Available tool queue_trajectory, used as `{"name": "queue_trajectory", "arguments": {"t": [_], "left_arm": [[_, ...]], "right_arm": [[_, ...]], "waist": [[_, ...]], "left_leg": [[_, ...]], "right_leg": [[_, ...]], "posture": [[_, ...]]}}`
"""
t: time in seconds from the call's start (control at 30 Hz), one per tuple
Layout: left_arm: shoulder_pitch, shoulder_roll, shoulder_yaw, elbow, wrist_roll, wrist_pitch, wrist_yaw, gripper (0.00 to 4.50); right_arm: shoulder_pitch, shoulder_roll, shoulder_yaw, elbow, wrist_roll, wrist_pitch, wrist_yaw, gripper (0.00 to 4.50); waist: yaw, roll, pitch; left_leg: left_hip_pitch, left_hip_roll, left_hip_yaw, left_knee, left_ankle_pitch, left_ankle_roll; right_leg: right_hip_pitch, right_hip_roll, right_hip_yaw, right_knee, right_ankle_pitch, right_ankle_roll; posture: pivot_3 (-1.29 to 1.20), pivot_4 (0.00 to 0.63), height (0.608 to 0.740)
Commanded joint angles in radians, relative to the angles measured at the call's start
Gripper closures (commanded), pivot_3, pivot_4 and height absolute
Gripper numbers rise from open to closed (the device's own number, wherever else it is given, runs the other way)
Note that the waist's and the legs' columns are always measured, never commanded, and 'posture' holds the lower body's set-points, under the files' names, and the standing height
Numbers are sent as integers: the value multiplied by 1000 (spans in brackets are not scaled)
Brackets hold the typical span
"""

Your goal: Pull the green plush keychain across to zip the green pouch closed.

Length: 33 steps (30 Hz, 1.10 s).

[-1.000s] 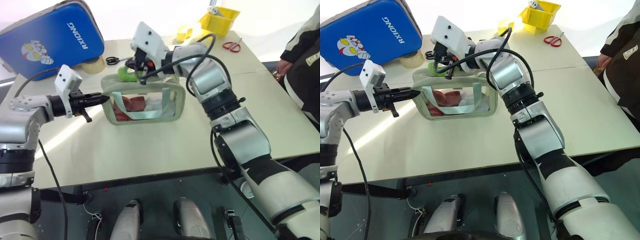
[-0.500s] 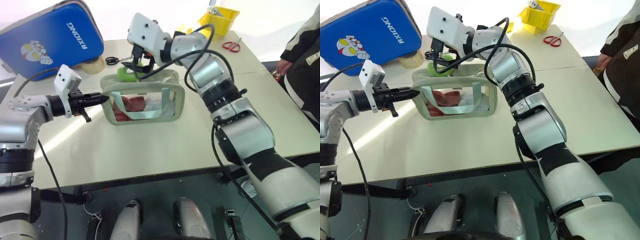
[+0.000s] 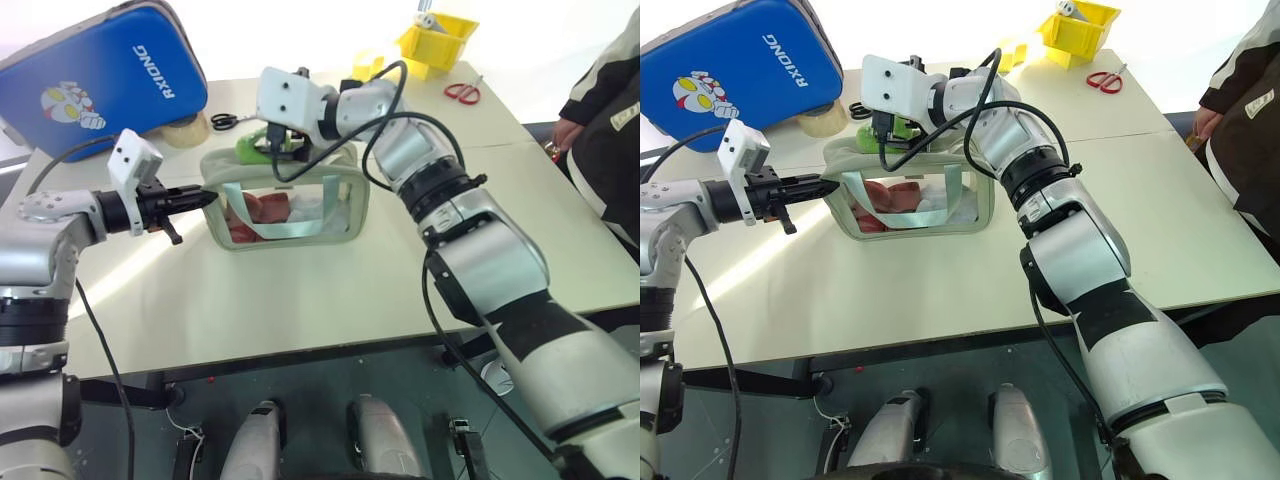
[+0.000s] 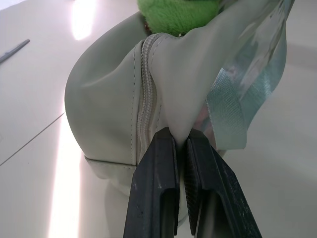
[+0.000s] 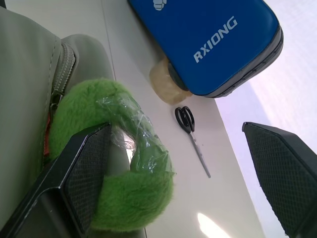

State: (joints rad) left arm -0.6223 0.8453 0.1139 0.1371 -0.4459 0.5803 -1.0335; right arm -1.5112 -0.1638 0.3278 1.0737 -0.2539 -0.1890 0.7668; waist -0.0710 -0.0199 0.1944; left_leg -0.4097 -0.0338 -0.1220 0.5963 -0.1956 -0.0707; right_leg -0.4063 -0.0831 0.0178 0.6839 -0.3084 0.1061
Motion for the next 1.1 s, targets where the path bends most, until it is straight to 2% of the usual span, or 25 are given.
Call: {"name": "queue_trajectory", "arguments": {"t": [0.03, 0.13, 0.3, 0.33, 0.5, 0.67, 1.1], "left_arm": [[0, 13, 36, -23, -6, -5, 6, 4500], [-6, 12, 35, -15, -4, -9, 10, 4500], [-10, 11, 32, -14, -4, -10, 13, 4500], [-11, 11, 32, -14, -4, -10, 14, 4500], [-14, 12, 32, -12, -2, -12, 15, 4500], [-18, 11, 30, -7, 1, -17, 15, 4500], [-47, 10, 14, 22, 9, -22, -4, 4500]], "right_arm": [[-42, 8, -25, 16, 9, 12, 6, 333], [-44, 7, -35, 25, 18, 21, 17, 1399], [-38, 3, -55, 20, 27, 35, 30, 4059], [-36, 2, -58, 16, 28, 37, 32, 4432], [-4, -32, -93, -52, 73, 89, 96, 4432], [52, -112, -127, -187, 97, 165, 123, 4432], [285, -333, -225, -503, 124, 422, 32, 4432]], "waist": [[0, 0, 0], [0, 0, 0], [0, 0, 0], [0, 0, 0], [0, 0, 0], [1, 0, 0], [1, 0, 0]], "left_leg": [[0, 0, 0, 0, 0, 0], [0, 0, 0, 0, 0, 0], [0, 0, 0, 0, 0, 0], [0, 0, 0, 0, 0, 0], [0, 0, 0, 0, 0, 0], [0, 0, 0, 0, 0, 0], [0, 0, 1, 0, 0, 0]], "right_leg": [[0, 0, 0, 0, 0, 0], [0, 0, 0, 0, 0, 0], [0, 0, 0, 0, 0, 0], [0, 0, 0, 0, 0, 0], [0, 0, 0, 0, 0, 0], [0, 0, 0, 0, 0, 0], [0, 0, 0, 0, 0, 0]], "posture": [[0, 150, 740], [0, 150, 740], [0, 150, 740], [0, 150, 740], [0, 150, 740], [0, 150, 740], [0, 150, 740]]}}
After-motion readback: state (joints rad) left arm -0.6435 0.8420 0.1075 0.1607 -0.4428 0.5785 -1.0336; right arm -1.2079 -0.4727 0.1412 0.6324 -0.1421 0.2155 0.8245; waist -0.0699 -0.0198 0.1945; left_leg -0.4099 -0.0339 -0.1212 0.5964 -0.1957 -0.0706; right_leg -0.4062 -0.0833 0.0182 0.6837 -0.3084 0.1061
